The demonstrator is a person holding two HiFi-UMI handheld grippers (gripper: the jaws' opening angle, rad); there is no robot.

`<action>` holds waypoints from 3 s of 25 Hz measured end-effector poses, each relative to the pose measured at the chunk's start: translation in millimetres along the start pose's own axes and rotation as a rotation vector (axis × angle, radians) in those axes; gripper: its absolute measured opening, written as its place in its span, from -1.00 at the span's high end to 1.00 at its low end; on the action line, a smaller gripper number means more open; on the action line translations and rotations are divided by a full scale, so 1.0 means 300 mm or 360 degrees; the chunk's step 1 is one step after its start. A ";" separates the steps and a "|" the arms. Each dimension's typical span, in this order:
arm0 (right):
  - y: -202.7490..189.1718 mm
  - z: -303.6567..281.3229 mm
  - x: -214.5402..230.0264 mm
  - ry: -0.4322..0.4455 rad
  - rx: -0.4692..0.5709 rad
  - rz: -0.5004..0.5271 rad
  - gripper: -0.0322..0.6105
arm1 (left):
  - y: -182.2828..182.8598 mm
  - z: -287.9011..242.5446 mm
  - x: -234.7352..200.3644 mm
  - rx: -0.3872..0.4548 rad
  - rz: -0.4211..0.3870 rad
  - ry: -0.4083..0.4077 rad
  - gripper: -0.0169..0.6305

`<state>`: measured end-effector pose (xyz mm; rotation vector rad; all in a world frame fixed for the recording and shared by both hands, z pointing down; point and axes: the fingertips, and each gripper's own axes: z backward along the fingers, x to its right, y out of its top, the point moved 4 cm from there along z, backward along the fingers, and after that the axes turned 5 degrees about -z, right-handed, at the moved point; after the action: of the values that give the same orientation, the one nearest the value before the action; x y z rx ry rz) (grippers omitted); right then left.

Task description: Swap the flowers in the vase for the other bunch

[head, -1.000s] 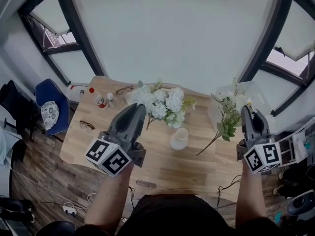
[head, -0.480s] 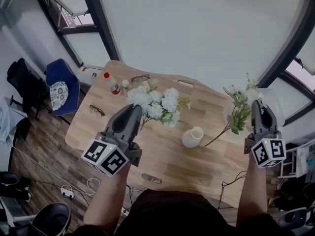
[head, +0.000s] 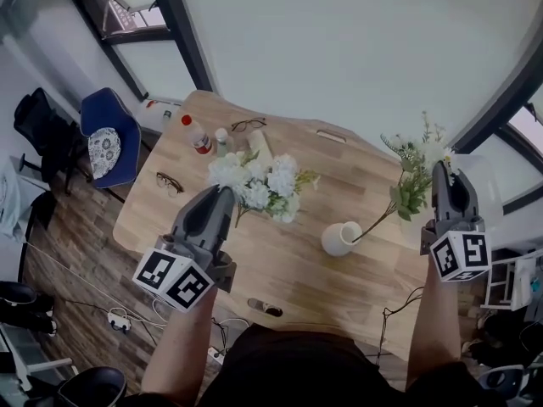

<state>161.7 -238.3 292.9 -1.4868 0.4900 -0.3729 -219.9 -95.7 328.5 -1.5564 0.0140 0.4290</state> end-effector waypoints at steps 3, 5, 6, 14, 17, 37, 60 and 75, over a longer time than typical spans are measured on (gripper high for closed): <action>-0.021 -0.012 0.005 -0.0009 -0.0019 0.0065 0.74 | -0.016 0.007 -0.001 -0.0021 -0.0007 0.0023 0.83; -0.028 -0.018 -0.004 -0.0004 -0.0026 0.0106 0.74 | -0.024 0.010 -0.007 -0.0039 -0.0006 0.0036 0.83; -0.031 -0.023 -0.012 0.0003 -0.0026 0.0123 0.74 | -0.026 0.010 -0.011 -0.0048 -0.0012 0.0042 0.83; -0.120 -0.063 -0.123 0.0098 -0.0063 0.0243 0.74 | -0.087 -0.033 -0.061 -0.0095 -0.0025 0.0039 0.83; -0.128 -0.048 -0.159 0.0119 -0.0086 0.0296 0.74 | -0.104 -0.040 -0.065 -0.0097 0.0007 0.0021 0.83; -0.205 0.092 -0.513 0.0371 -0.0227 0.0442 0.74 | -0.158 -0.061 -0.071 -0.0112 0.0102 -0.0186 0.83; -0.422 0.241 -0.650 0.0349 -0.0463 0.0210 0.73 | -0.170 -0.053 -0.038 -0.0102 0.0140 -0.0262 0.83; -0.328 0.353 -0.550 0.0276 -0.0335 0.0012 0.36 | -0.090 -0.072 0.040 -0.0008 0.0081 -0.0268 0.83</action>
<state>83.6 -67.6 406.2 -1.6629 0.6899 -0.4577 -195.7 -112.2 350.6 -1.5228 -0.0778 0.5999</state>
